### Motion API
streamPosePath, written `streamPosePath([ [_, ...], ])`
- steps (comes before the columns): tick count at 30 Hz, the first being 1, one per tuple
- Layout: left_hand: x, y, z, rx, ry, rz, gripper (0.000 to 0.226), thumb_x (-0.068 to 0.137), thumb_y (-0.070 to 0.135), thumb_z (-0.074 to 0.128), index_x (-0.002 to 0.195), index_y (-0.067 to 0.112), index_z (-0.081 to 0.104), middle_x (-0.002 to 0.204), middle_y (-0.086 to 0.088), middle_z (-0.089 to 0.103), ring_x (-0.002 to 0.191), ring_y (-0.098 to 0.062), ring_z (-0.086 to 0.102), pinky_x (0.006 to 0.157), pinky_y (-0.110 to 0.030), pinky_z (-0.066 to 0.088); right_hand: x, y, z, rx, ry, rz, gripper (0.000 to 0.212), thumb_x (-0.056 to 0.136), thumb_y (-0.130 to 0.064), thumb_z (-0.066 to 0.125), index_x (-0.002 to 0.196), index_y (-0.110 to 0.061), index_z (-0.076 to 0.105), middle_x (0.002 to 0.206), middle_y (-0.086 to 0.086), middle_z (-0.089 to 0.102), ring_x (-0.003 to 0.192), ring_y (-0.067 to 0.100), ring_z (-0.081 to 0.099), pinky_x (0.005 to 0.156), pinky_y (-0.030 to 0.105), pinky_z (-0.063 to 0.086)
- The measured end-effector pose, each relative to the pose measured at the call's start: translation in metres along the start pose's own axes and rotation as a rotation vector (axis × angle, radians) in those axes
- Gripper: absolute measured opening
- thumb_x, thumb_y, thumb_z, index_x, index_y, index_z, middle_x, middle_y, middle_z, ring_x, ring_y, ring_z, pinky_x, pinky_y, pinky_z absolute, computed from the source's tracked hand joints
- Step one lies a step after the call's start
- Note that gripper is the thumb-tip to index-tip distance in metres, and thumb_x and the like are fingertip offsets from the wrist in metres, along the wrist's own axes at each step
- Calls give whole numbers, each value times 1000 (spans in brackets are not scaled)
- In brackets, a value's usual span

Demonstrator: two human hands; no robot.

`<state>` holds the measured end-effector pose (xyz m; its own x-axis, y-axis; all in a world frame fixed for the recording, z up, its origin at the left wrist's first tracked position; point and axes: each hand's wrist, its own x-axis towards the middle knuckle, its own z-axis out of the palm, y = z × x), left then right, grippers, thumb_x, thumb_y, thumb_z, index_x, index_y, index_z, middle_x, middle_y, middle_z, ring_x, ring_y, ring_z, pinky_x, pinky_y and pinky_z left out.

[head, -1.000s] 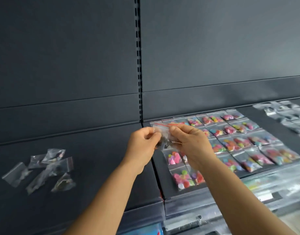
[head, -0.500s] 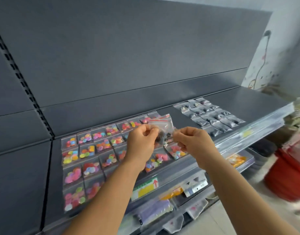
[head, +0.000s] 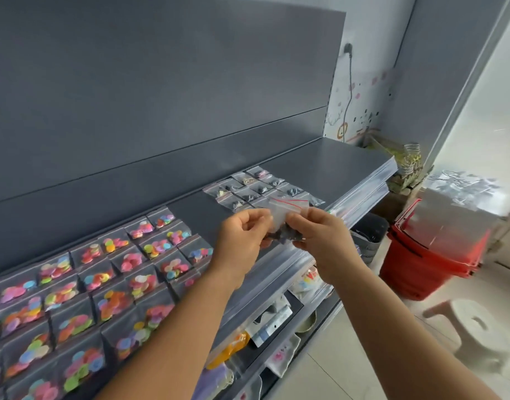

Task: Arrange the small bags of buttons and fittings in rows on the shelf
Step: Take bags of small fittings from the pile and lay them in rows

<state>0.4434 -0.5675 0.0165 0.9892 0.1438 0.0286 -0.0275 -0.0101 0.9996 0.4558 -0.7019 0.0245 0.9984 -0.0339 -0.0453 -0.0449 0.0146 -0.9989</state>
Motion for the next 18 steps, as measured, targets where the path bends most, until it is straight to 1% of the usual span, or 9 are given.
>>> streamPosePath([
  [1,9,-2,7,1,-23,-7,5,92,20,60,92,18,65,80,0,69,65,-5,63,62,-18,54,8,-1,-7,16,35,2,16,86,-13,64,88,2,66,79,12,63,72,21,54,64,28,46],
  [3,28,-5,20,8,-68,-19,7,91,19,62,86,17,66,73,0,67,66,-10,61,63,-21,54,27,-3,-19,26,78,-5,12,87,-14,64,82,-4,66,78,10,62,72,19,54,64,27,47],
  [6,63,-8,39,0,-89,-14,11,90,14,63,80,14,66,67,0,64,62,-11,58,61,-23,51,62,-5,-32,21,103,-24,13,87,-16,64,75,-10,64,76,9,61,71,18,54,65,28,47],
  [10,116,-11,54,18,-49,0,12,89,16,64,77,12,67,66,2,67,62,-9,59,63,-23,52,116,-8,-42,46,120,-26,17,86,-15,65,70,-12,62,70,6,60,66,16,54,63,26,47],
  [12,143,-13,60,53,-34,8,15,88,19,64,75,13,68,66,3,68,62,-7,59,68,-27,52,145,-9,-44,43,124,-12,20,86,-16,65,66,-14,62,68,4,61,66,17,54,64,27,46],
  [14,161,-12,64,62,-56,28,13,88,23,65,80,13,68,71,2,68,65,-10,59,72,-31,52,163,-9,-44,29,114,-6,23,85,-18,67,62,-18,64,66,3,62,68,19,54,68,31,45],
  [16,184,-10,71,77,-103,60,8,87,25,66,85,18,69,79,4,71,71,-7,63,74,-27,54,185,-8,-46,24,114,-5,22,85,-18,67,63,-17,66,67,5,63,67,19,54,67,30,46],
  [18,202,-11,78,123,-109,89,4,87,22,67,85,19,69,78,4,72,69,-6,64,72,-25,56,202,-8,-48,25,101,7,13,84,-17,68,72,-12,69,75,12,66,69,21,57,65,29,48],
])
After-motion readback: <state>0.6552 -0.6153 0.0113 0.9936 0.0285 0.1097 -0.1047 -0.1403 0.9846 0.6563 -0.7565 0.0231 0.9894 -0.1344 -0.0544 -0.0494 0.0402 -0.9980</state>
